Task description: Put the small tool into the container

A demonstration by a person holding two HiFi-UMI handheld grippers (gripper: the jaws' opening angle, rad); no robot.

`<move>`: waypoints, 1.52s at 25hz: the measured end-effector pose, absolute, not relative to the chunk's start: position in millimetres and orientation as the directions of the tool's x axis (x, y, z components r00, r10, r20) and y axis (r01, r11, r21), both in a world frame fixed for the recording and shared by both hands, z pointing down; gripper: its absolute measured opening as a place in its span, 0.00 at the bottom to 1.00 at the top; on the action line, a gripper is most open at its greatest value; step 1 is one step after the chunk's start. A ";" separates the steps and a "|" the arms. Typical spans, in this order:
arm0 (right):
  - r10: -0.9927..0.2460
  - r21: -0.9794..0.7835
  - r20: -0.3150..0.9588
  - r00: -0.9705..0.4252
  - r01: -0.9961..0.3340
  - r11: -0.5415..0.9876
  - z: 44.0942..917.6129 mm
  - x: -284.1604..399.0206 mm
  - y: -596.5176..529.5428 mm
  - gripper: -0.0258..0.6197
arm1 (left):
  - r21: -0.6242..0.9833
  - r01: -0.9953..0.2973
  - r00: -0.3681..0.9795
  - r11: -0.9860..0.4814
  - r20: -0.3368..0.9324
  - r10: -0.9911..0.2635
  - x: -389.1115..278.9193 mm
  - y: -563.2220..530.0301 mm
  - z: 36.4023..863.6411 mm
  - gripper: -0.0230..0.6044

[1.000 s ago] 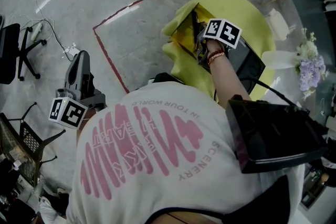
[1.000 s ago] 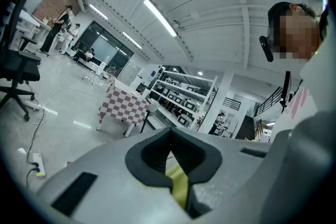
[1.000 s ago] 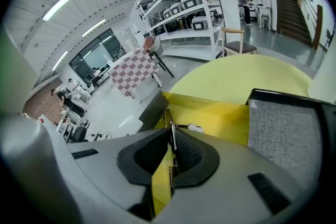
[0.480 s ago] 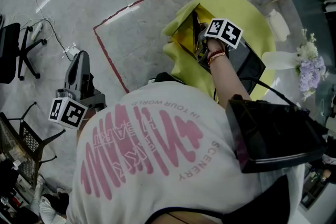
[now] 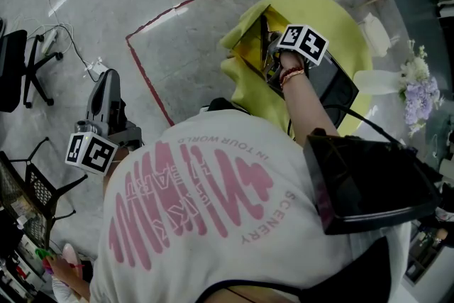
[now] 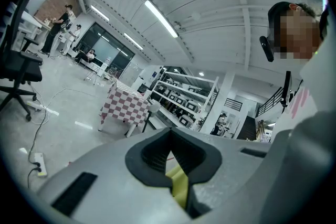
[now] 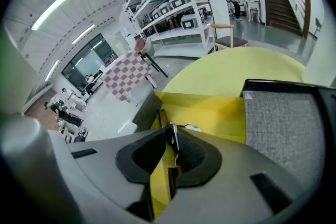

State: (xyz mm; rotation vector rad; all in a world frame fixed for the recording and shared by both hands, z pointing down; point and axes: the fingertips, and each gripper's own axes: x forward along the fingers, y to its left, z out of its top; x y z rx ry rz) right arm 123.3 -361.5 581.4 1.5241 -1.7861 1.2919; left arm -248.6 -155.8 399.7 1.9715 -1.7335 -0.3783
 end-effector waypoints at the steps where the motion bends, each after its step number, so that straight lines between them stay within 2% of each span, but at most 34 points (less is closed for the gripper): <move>1: -0.504 -0.353 0.817 -0.279 -0.934 -0.055 581.5 123.5 -361.7 0.09 | 0.525 -0.848 0.157 -0.078 0.108 -0.982 -248.8 -155.6 399.8 0.05; 25: -0.481 -0.308 0.848 -0.225 -0.946 -0.100 590.7 124.8 -358.9 0.19 | 0.532 -0.845 0.135 -0.055 0.112 -0.985 -254.7 -149.3 401.0 0.05; 33: -0.456 -0.265 0.867 -0.203 -0.961 -0.077 592.9 120.1 -354.5 0.25 | 0.536 -0.843 0.128 -0.049 0.111 -0.986 -255.5 -145.1 400.1 0.05; 38: -0.440 -0.260 0.873 -0.209 -0.964 -0.060 596.5 116.8 -353.4 0.32 | 0.534 -0.844 0.122 -0.046 0.109 -0.987 -254.5 -144.1 399.5 0.05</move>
